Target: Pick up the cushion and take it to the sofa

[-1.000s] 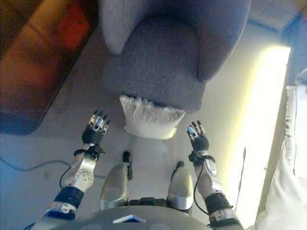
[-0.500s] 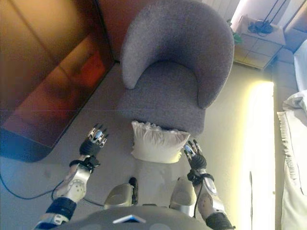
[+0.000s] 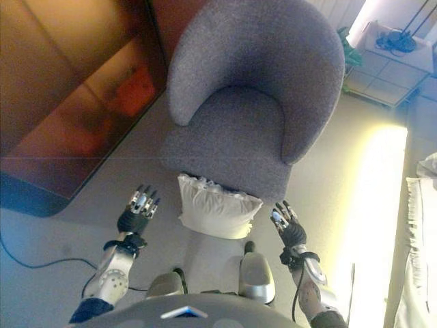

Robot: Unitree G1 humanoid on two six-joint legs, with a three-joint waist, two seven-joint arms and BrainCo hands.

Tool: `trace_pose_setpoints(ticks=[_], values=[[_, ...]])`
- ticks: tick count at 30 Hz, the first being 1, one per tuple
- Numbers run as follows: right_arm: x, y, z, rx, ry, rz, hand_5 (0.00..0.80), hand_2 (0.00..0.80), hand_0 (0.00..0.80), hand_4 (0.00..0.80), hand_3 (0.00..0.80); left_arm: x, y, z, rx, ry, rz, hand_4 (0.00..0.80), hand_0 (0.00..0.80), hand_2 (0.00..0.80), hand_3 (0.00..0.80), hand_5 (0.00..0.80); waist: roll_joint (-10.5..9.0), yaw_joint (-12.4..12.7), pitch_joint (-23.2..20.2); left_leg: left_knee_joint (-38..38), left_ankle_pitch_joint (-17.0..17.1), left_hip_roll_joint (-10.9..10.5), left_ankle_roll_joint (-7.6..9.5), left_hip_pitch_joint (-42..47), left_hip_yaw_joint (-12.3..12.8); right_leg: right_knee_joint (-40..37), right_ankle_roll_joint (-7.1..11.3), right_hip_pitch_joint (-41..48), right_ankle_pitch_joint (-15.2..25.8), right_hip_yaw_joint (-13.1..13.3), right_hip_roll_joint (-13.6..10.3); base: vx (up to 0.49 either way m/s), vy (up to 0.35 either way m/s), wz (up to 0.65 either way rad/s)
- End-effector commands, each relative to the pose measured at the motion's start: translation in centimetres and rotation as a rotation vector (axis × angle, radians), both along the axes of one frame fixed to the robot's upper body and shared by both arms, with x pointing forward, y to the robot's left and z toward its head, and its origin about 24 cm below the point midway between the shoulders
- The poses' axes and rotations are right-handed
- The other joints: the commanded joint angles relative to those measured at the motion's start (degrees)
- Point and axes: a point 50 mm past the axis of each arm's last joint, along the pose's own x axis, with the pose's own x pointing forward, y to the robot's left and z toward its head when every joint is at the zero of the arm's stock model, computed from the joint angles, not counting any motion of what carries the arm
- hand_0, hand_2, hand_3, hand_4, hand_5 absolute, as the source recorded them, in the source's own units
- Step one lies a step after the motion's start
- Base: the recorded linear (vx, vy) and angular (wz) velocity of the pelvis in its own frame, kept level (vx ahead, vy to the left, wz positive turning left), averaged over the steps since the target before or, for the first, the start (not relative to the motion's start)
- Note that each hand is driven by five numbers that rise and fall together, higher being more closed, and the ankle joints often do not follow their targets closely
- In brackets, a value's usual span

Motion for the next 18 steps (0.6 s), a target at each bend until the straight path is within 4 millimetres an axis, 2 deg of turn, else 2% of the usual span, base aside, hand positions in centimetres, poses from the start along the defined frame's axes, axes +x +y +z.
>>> trace_pose_setpoints(ticks=[1, 3, 6, 8, 9, 12, 15, 18], values=[[0.8, -0.4, 1.4, -0.003, -0.095, 0.015, 0.0, 0.0, 0.0, 0.0, 0.0, 0.5, 1.7, 1.7, 0.037, -0.087, 0.03, 0.0, 0.0, 0.0, 0.0, 0.0, -2.07, -0.8, -3.0, 14.8, 7.1, 2.6, -2.81, 1.0, 0.8, -8.1, -1.76, 2.2, 7.5, 0.8, 0.5, 0.13, -0.157, 0.1], [0.8, -0.5, 1.4, -0.01, -0.096, 0.016, 0.0, 0.0, 0.0, 0.0, 0.0, 0.6, 1.6, 1.7, 0.037, -0.086, 0.034, 0.0, 0.0, 0.0, 0.0, 0.0, -1.95, -0.8, -2.9, 16.7, 8.2, 3.2, -2.8, -0.7, 1.3, -8.0, -2.6, 3.5, 6.5, 0.5, 1.1, 0.119, -0.084, 0.09], [0.7, -0.5, 1.3, -0.024, -0.091, 0.024, 0.0, 0.0, 0.0, 0.0, 0.0, 0.8, 1.5, 1.5, 0.03, -0.082, 0.042, 0.0, 0.0, 0.0, 0.0, 0.0, -1.15, -0.4, -2.8, 9.5, 10.3, 3.5, -3.21, 0.0, 0.3, -8.0, -2.29, 5.2, 5.2, -0.2, 1.4, 0.111, 0.068, 0.09], [0.6, -0.5, 1.2, -0.036, -0.075, 0.039, 0.0, 0.0, 0.0, 0.0, 0.0, 0.9, 1.5, 1.5, 0.026, -0.084, 0.044, 0.0, 0.0, 0.0, 0.0, 0.0, -0.02, 0.6, -2.6, 1.1, 13.1, 2.8, -4.37, 0.0, -2.8, -8.2, -1.68, 6.2, 4.2, -0.6, 1.8, 0.097, 0.167, 0.18], [0.6, -0.5, 1.0, -0.043, -0.062, 0.045, 0.0, 0.0, 0.0, 0.0, 0.0, 0.9, 1.4, 1.5, 0.024, -0.085, 0.045, 0.0, 0.0, 0.0, 0.0, 0.0, 0.78, 1.7, -2.4, -4.2, 14.7, 2.6, -5.22, -0.8, -5.4, -8.5, -1.25, 6.8, 3.5, -0.6, 2.0, 0.091, 0.159, 0.12], [0.5, -0.5, 0.4, -0.073, -0.024, 0.071, 0.0, 0.0, 0.0, 0.0, 0.0, 0.8, 1.2, 1.3, 0.02, -0.082, 0.042, 0.0, 0.0, 0.0, 0.0, 0.0, 1.52, 4.2, -1.3, -9.7, 16.5, 1.8, -6.34, -3.8, -9.2, -9.4, -0.73, 9.3, 2.2, -0.4, 1.8, 0.096, 0.106, 0.06], [0.6, -0.6, -0.2, -0.096, 0.011, 0.076, 0.0, 0.0, 0.0, 0.0, 0.0, 0.7, 1.0, 1.0, 0.024, -0.07, 0.017, 0.0, 0.0, 0.0, 0.0, 0.0, 1.96, 5.6, -0.5, -10.7, 16.4, 1.4, -6.55, -5.7, -10.2, -9.6, -0.53, 10.9, 1.2, -0.8, 1.1, 0.098, 0.121, -0.4], [0.7, -0.6, -0.7, -0.106, 0.034, 0.07, 0.0, 0.0, 0.0, 0.0, 0.0, 0.9, 1.0, 0.9, 0.029, -0.065, 0.002, 0.0, 0.0, 0.0, 0.0, 0.0, 2.41, 5.7, -0.1, -9.0, 13.3, 1.0, -6.28, -6.1, -9.9, -7.8, -0.03, 10.4, 0.1, -0.8, -0.2, 0.089, 0.2, -0.62]])
